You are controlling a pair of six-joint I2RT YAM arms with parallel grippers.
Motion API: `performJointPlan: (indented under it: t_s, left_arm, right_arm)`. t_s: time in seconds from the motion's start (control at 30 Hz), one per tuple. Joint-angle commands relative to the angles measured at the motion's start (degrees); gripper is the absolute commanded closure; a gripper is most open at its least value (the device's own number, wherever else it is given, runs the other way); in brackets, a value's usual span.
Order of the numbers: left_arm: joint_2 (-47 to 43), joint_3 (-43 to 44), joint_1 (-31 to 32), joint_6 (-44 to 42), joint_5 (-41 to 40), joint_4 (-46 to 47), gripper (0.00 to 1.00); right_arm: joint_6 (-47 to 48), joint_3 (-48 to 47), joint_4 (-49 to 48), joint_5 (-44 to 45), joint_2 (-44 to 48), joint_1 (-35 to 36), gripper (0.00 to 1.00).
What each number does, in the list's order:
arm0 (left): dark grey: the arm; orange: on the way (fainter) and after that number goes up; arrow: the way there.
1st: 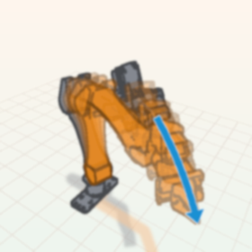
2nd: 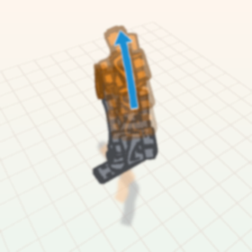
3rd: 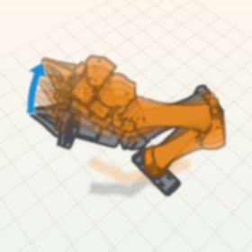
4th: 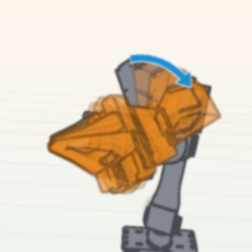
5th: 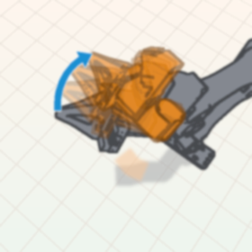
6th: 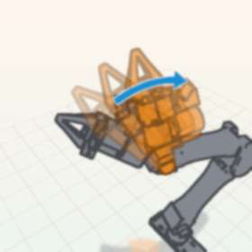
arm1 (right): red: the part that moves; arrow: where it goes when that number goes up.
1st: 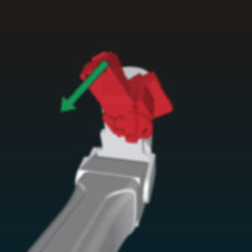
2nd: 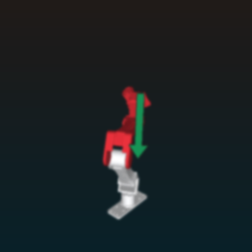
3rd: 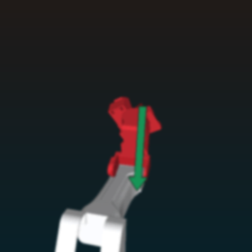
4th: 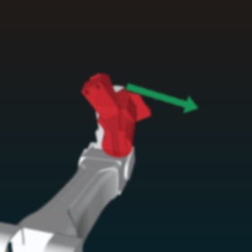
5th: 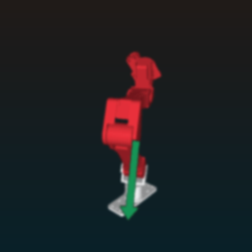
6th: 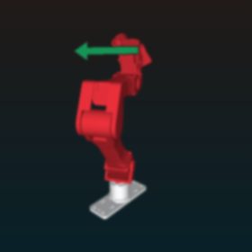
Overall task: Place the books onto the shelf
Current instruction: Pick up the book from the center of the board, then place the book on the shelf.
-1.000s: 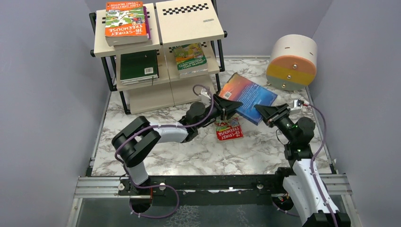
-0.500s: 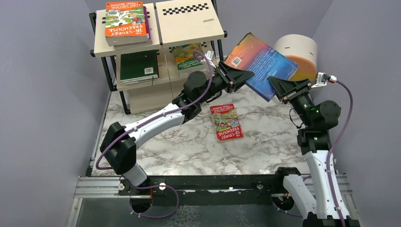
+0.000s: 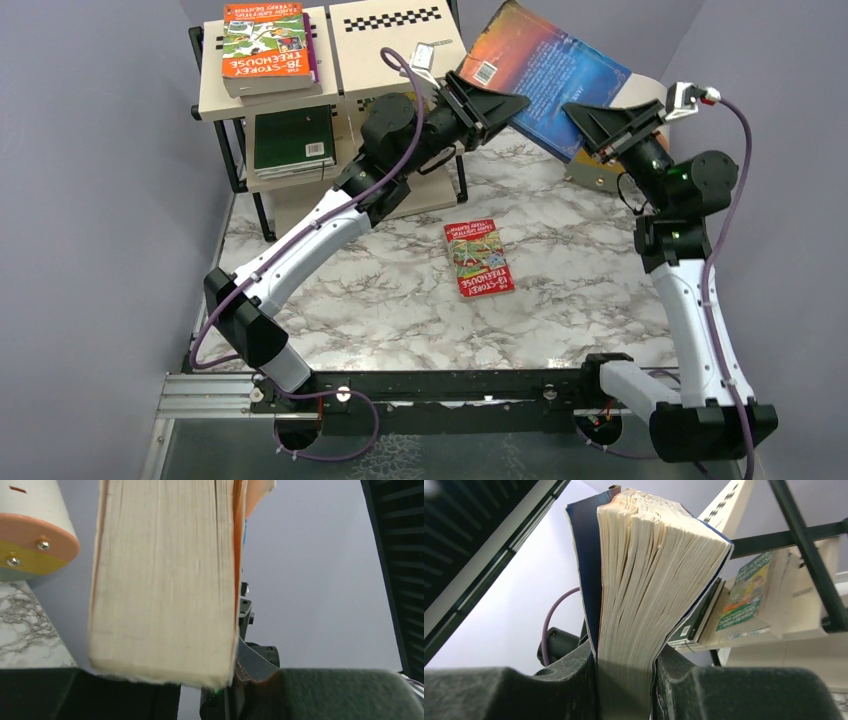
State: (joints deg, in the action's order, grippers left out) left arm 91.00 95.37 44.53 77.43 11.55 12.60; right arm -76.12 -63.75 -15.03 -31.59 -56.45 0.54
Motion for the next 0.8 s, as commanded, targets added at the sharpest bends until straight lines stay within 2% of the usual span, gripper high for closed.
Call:
performJointPlan:
  t_s: [0.0, 0.23, 0.37, 0.53, 0.77]
  left_arm:
    - [-3.79, 6.22, -4.75, -3.66, 4.12, -6.47, 0.86]
    - [-0.32, 14.61, -10.98, -2.68, 8.34, -10.37, 0.74]
    - [2.50, 18.66, -13.94, -1.95, 10.47, -11.24, 0.69]
    - [5.42, 20.76, -16.31, -0.71, 12.66, -10.00, 0.62]
    - [4.22, 19.57, -17.26, -2.61, 13.52, -11.48, 0.61]
  right_arm:
    - [-1.42, -9.52, -7.37, 2.50, -6.24, -0.62, 0.99]
    - [-2.92, -25.84, -4.69, 2.17, -17.98, 0.58, 0.99]
    - [-2.82, -31.83, -3.44, 1.75, -23.23, 2.13, 0.99]
    - [-2.73, -34.82, -4.42, 1.48, -28.13, 3.81, 0.99]
    - [-4.02, -35.30, -8.82, 3.54, -32.22, 5.54, 0.99]
